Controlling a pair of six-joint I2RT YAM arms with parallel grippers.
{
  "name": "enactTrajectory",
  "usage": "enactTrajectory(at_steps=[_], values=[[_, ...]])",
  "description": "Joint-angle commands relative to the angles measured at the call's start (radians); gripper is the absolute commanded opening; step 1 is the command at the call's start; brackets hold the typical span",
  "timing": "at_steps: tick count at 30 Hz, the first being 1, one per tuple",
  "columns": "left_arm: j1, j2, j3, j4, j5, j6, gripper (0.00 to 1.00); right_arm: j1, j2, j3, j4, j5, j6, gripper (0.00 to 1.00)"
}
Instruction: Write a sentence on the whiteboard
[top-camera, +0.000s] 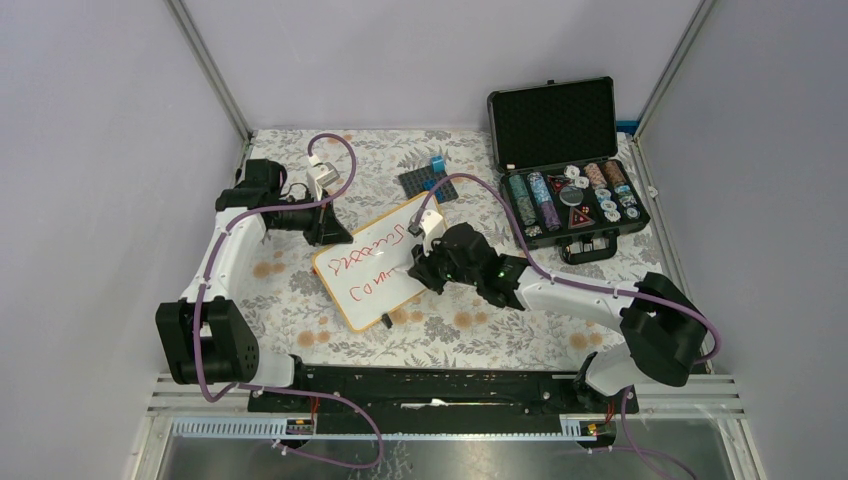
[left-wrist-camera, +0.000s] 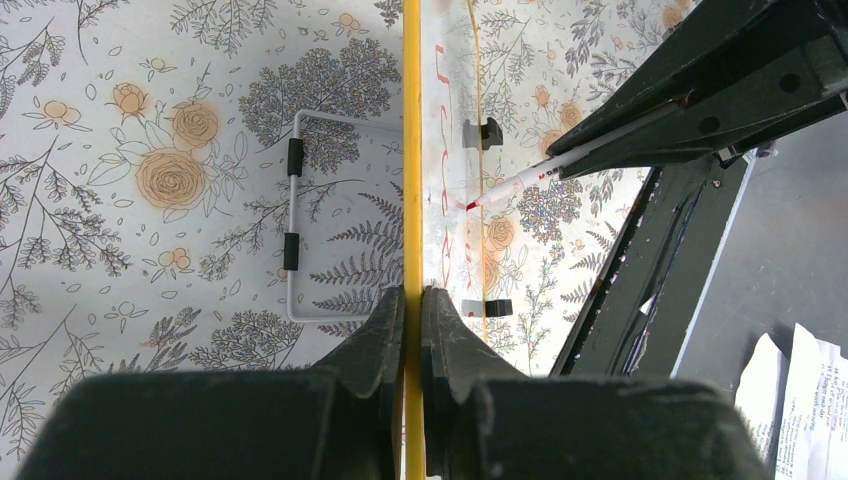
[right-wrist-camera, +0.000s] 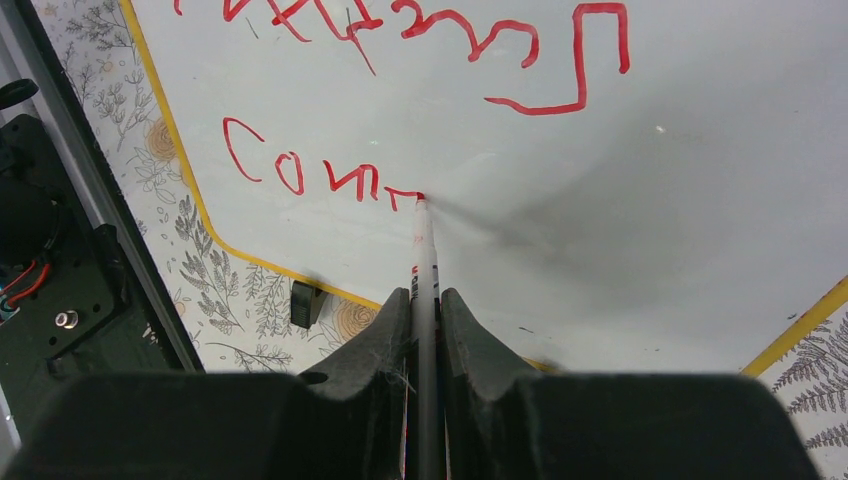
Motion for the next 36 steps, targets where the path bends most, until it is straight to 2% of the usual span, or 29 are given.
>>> enactTrajectory(at_steps=[1, 36], values=[[-0.011, -0.017, -0.010, 0.003, -0.005, 0.023, 0.00, -0.016, -0.022, 0.029, 0.009, 0.047, -0.016, 0.00], [-0.010, -0.010, -0.006, 0.004, -0.005, 0.025, 0.00, -0.010, 0.036, 0.057, 0.024, -0.064, -0.006, 0.00]])
